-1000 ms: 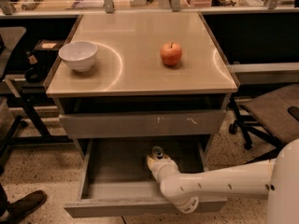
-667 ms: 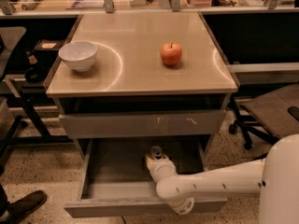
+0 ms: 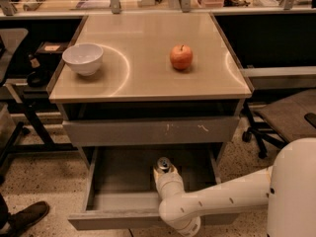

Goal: Place redbull can into middle drawer

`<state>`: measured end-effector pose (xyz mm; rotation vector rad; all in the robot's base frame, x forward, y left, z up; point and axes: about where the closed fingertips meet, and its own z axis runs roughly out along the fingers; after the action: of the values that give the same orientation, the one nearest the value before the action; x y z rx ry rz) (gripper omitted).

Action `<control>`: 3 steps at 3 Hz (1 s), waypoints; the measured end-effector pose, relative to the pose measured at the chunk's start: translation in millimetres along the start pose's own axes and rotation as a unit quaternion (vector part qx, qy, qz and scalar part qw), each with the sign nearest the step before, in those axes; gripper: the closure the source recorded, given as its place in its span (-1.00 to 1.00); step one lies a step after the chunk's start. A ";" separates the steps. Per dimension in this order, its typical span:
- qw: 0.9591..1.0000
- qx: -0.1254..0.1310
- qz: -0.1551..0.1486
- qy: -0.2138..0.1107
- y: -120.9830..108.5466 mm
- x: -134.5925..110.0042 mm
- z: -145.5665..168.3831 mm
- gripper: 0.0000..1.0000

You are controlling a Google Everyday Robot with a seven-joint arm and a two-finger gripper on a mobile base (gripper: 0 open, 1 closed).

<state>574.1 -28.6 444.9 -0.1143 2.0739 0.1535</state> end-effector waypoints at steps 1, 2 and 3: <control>1.000 0.009 -0.015 -0.004 4.6 5.3 -10.6 1.00; 1.000 0.008 -0.002 0.005 7.6 16.9 -15.3 1.00; 1.000 0.003 0.009 0.014 9.8 25.3 -14.9 1.00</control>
Offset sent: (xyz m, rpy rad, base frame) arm -0.0372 0.0082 -0.0184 0.0226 0.0460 -0.0208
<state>547.6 -21.7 430.5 -0.0956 2.1036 0.1580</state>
